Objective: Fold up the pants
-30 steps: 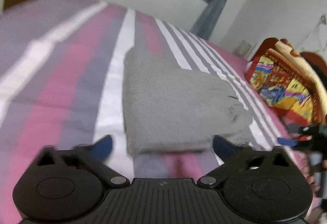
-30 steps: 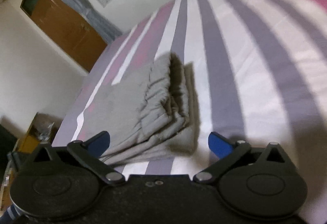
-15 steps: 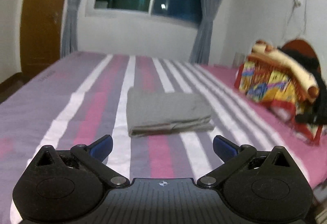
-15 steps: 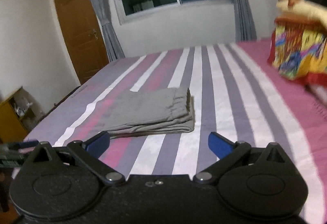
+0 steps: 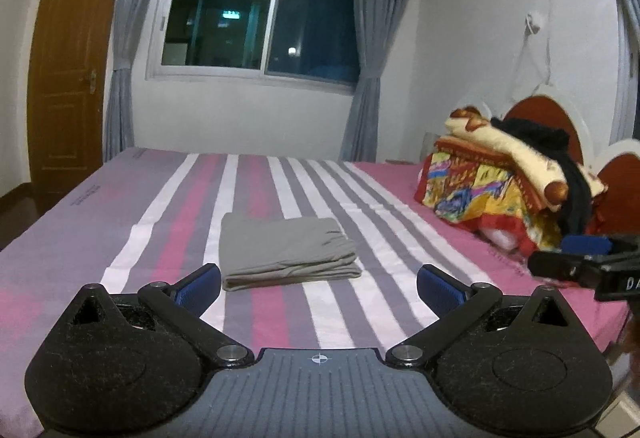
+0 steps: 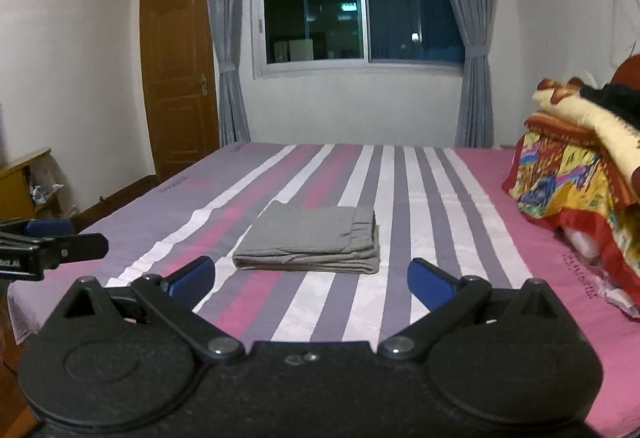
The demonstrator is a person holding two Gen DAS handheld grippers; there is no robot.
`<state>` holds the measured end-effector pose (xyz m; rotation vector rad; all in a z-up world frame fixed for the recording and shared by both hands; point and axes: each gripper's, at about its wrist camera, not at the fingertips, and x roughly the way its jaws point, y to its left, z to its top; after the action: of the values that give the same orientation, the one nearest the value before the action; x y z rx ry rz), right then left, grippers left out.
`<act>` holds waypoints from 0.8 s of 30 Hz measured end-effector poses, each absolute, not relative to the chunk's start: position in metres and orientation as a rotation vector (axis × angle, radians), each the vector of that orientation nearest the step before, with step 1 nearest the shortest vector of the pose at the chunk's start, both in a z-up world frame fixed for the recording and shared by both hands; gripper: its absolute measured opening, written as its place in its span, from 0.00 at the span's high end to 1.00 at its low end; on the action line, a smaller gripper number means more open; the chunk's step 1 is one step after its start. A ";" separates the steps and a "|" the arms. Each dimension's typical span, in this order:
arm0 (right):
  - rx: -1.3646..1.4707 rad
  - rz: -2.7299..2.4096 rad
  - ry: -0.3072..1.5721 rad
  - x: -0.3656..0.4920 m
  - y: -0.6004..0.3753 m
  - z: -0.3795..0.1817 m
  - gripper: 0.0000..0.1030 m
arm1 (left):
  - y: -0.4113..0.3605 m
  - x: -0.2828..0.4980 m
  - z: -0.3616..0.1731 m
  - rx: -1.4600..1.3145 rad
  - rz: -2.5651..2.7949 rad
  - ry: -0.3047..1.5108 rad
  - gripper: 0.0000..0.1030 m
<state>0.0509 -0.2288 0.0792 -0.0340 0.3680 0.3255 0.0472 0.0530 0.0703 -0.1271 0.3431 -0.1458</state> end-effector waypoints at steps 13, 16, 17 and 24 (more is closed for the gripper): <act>-0.033 0.305 0.323 -0.007 -0.243 0.088 0.00 | 0.034 -0.026 0.082 -0.111 -0.142 0.262 0.00; -0.039 0.305 0.321 -0.007 -0.243 0.090 0.00 | 0.037 -0.024 0.081 -0.122 -0.147 0.262 0.00; -0.039 0.305 0.319 -0.006 -0.242 0.091 0.00 | 0.037 -0.024 0.081 -0.120 -0.146 0.263 0.00; -0.054 0.327 0.316 -0.002 -0.229 0.091 0.00 | 0.035 -0.025 0.081 -0.122 -0.146 0.263 0.00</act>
<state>-0.0025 -0.2294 0.0911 -0.0540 0.3163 0.3267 -0.0246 0.0354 0.0815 -0.1217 0.2629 -0.1455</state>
